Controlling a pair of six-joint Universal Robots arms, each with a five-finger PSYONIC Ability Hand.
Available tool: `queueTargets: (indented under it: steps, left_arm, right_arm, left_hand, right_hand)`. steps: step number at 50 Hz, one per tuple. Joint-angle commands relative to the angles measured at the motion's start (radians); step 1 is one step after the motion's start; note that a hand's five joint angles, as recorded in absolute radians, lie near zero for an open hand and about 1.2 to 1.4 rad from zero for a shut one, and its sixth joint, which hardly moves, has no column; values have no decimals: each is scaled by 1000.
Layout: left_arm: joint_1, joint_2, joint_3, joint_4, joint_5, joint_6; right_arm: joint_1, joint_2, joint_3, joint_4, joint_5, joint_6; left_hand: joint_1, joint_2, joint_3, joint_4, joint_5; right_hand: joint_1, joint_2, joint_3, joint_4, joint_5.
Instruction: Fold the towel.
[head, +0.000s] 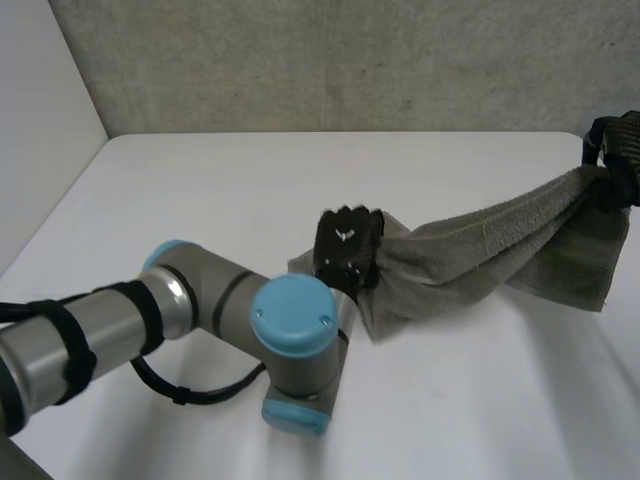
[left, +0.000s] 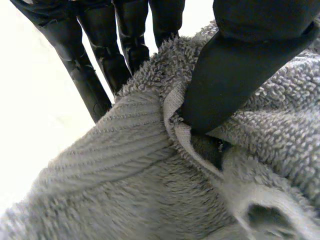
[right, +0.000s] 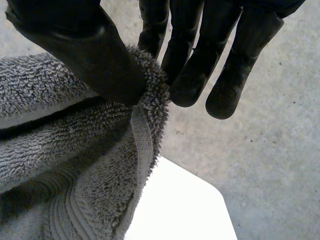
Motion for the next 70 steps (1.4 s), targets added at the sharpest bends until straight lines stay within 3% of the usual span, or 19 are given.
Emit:
queueTargets:
  steps: [1, 3, 5, 7, 9, 15, 19, 23, 27, 32, 37, 42, 44, 45, 47, 49, 56, 70]
  left_arm:
    - [107, 123, 22, 106, 4, 155]
    - [173, 214, 25, 239, 10, 276]
    - [201, 260, 16, 314, 15, 330]
    - [218, 304, 1, 379, 18, 371]
    - [230, 373, -59, 473, 54, 408]
    - [235, 430, -196, 490, 156, 408]
    - [235, 448, -362, 455, 206, 410]
    - [241, 456, -470, 430, 210, 413]
    - [267, 456, -603, 389, 210, 416]
    - [307, 450, -677, 318, 210, 416]
    - [318, 443, -691, 195, 210, 416]
    - [316, 446, -679, 80, 213, 414]
    - [314, 457, -673, 31, 213, 416]
    - [314, 457, -673, 31, 213, 416]
    - [313, 472, -661, -4, 213, 419]
    - [314, 488, -656, -19, 213, 422]
    - [324, 549, -651, -58, 211, 439]
    - [425, 692, -777, -115, 211, 424]
  right_arm:
    - [7, 0, -52, -120, -39, 36]
    - [15, -2, -54, -223, -38, 76]
    - [41, -3, -38, -496, -49, 197]
    - [46, -3, -43, -576, -40, 237]
    - [49, -3, -41, -593, -44, 257]
    - [87, 30, -54, -476, -105, 256]
    - [188, 143, -102, -326, -222, 155]
    - [221, 222, -141, -181, -253, 41]
    - [259, 317, -188, -18, -242, -143]
    - [296, 377, -219, 55, -189, -238]
    - [293, 382, -221, 65, -119, -240]
    - [291, 380, -212, 64, -99, -238]
    - [290, 375, -205, 62, -98, -237]
    - [290, 369, -201, 61, -96, -237]
    - [290, 363, -192, 59, -89, -235]
    - [288, 349, -181, 58, -78, -234]
    - [276, 308, -132, 15, 20, -231]
    - [195, 288, -24, -65, 26, -229]
  left_hand:
    - [261, 207, 212, 202, 258]
    - [261, 207, 212, 202, 258]
    - [261, 207, 212, 202, 258]
    - [261, 207, 212, 202, 258]
    - [261, 207, 212, 202, 258]
    - [261, 207, 212, 202, 258]
    - [261, 207, 212, 202, 258]
    - [261, 207, 212, 202, 258]
    - [261, 207, 212, 202, 258]
    - [261, 207, 212, 202, 258]
    - [185, 131, 136, 126, 182]
    - [-102, -156, -152, -162, -106]
    - [-511, -565, -561, -571, -514]
    - [-513, -567, -563, -573, -517]
    - [-782, -836, -832, -842, -786]
    - [-868, -922, -917, -927, -871]
    - [-942, -996, -992, -1001, -945]
    - [-898, -952, -948, -957, -901]
  right_hand:
    - [86, 70, 66, 57, 58]
    - [86, 70, 66, 57, 58]
    - [86, 70, 66, 57, 58]
    - [86, 70, 66, 57, 58]
    - [86, 70, 66, 57, 58]
    - [86, 70, 66, 57, 58]
    - [86, 70, 66, 57, 58]
    - [86, 70, 66, 57, 58]
    - [86, 70, 66, 57, 58]
    - [86, 70, 66, 57, 58]
    - [86, 70, 66, 57, 58]
    - [86, 70, 66, 57, 58]
    - [86, 70, 66, 57, 58]
    - [86, 70, 66, 57, 58]
    - [86, 70, 66, 57, 58]
    - [86, 70, 66, 57, 58]
    - [86, 70, 66, 57, 58]
    - [86, 70, 66, 57, 58]
